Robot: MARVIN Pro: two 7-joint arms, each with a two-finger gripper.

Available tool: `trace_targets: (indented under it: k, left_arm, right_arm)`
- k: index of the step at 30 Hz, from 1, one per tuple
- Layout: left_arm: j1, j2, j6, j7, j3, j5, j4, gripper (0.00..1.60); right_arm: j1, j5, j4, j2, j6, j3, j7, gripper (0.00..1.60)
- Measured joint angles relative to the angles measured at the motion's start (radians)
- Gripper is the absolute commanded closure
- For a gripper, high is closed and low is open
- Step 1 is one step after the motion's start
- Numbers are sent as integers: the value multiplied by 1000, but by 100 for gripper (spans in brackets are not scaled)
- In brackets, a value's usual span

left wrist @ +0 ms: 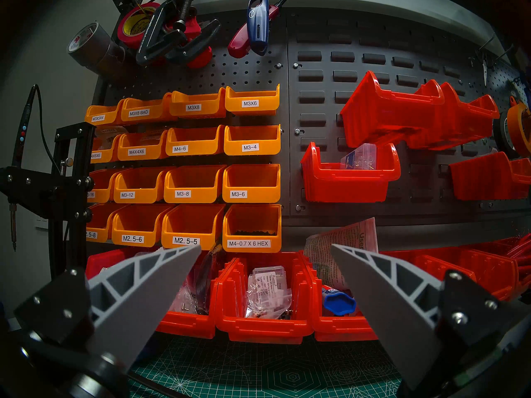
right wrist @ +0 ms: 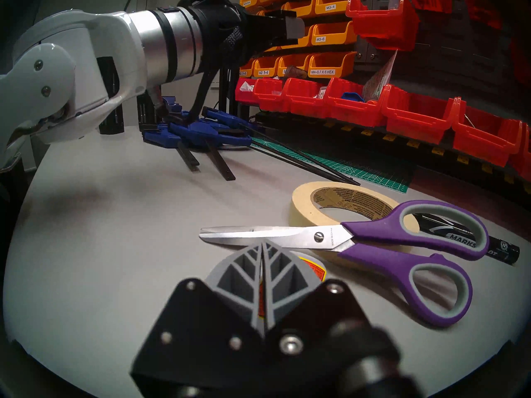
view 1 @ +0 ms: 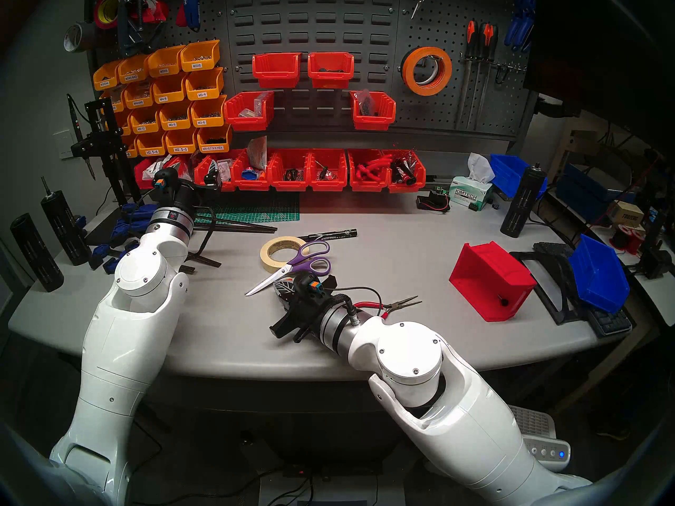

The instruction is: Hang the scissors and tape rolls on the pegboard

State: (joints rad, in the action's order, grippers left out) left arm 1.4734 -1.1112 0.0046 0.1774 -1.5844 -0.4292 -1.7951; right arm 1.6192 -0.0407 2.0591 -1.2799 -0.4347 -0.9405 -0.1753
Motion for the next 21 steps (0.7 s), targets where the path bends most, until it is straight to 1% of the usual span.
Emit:
trace_targets:
  k: [4, 11, 15, 21]
  left_arm:
    - [0, 0, 0, 0, 0, 0, 0, 0]
    - [0, 0, 0, 0, 0, 0, 0, 0]
    - [0, 0, 0, 0, 0, 0, 0, 0]
    - [0, 0, 0, 0, 0, 0, 0, 0]
  right_arm:
    - [9, 36, -2, 8, 31, 5, 32, 160]
    - [8, 80, -3, 20, 43, 11, 66, 160]
    - [1, 109, -2, 26, 33, 22, 80, 160]
    - [-17, 155, -4, 28, -2, 38, 105, 160]
